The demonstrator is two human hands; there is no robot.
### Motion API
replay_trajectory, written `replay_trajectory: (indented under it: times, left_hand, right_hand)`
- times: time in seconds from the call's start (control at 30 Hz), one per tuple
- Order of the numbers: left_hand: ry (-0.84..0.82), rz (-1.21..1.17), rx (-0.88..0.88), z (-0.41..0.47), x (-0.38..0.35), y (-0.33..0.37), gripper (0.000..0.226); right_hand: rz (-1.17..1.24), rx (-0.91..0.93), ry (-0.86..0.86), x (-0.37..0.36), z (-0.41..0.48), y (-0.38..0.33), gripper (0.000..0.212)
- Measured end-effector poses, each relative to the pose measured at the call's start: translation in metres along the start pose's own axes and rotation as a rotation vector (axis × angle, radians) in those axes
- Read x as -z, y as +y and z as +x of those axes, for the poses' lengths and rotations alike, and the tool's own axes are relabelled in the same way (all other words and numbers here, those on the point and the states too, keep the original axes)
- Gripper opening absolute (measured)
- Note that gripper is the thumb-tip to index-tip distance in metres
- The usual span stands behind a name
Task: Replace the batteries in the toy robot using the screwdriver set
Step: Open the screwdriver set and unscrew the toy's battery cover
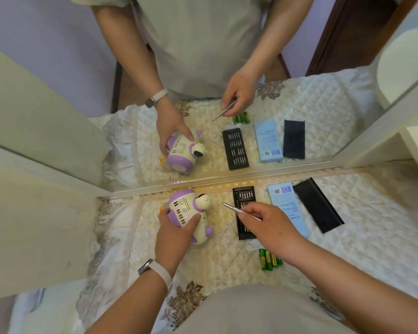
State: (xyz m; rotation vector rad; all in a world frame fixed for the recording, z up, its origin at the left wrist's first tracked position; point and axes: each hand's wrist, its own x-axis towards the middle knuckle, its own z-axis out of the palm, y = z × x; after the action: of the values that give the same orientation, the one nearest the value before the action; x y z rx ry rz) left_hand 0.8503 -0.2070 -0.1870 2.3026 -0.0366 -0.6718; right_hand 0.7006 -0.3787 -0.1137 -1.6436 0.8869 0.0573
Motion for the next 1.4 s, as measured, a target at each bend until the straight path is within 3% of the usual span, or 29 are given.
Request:
replay_trajectory:
  times: [0.33, 0.6, 0.8, 1.13, 1.2, 1.4]
  left_hand:
    - [0.004, -0.113, -0.014, 0.000, 0.002, 0.000, 0.083]
    - [-0.080, -0.545, -0.032, -0.034, 0.022, 0.015, 0.053]
    - [-0.133, -0.733, -0.256, -0.069, 0.050, 0.066, 0.086]
    - [-0.269, -0.892, -0.604, -0.126, 0.099, 0.143, 0.086]
    - [-0.283, -0.909, -0.630, -0.141, 0.104, 0.150, 0.087]
    - [-0.261, -0.899, -0.635, -0.173, 0.110, 0.159, 0.088]
  right_hand:
    - [-0.026, 0.042, 0.044, 0.000, -0.016, -0.002, 0.012]
    - [-0.107, 0.153, 0.018, 0.012, -0.059, -0.016, 0.012]
    - [-0.160, 0.340, 0.093, 0.033, -0.096, -0.055, 0.014]
    - [-0.068, 0.726, 0.250, 0.060, -0.163, -0.115, 0.013]
    - [-0.147, 0.790, 0.320, 0.064, -0.173, -0.120, 0.005]
    - [-0.248, 0.936, 0.366, 0.067, -0.191, -0.127, 0.014]
